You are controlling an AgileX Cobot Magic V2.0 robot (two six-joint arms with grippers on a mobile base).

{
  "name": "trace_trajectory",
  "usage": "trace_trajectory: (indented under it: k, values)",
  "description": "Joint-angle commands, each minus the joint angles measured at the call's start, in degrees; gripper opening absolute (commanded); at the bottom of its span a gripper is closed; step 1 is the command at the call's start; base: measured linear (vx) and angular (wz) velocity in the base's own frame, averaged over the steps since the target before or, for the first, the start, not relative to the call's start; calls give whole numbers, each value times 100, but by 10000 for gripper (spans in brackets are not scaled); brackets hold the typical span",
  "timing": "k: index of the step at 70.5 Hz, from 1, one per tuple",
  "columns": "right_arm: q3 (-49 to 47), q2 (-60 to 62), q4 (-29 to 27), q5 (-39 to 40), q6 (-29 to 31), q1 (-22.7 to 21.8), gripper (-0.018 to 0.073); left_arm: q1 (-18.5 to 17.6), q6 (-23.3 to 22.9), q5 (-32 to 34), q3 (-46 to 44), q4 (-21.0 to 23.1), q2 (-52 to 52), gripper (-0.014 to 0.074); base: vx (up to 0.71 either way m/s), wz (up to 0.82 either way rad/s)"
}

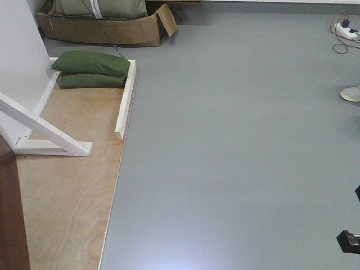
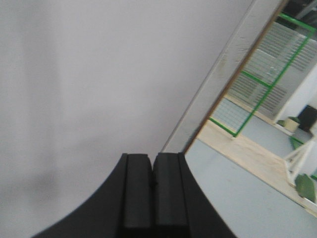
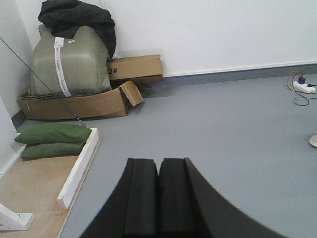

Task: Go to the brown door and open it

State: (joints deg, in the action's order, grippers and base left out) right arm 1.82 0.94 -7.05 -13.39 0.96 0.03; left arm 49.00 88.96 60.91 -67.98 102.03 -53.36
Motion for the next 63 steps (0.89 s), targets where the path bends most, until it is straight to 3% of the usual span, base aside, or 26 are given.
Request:
trace_trajectory:
  k: [1,33,53,63]
  values:
    - [11,49,27,453,51,6,0,-23,-48,-694,-141,293,46,11,0,0]
    - [11,49,27,453,51,6,0,-23,-913,-3944,-134,298,240,11,0,0]
    - [11,49,27,453,51,6,0,-23,-989,-5658,-134,298,240,11,0,0]
    - [11,49,27,453,51,6,0,-27,-1484,-6641,-134,299,240,11,0,0]
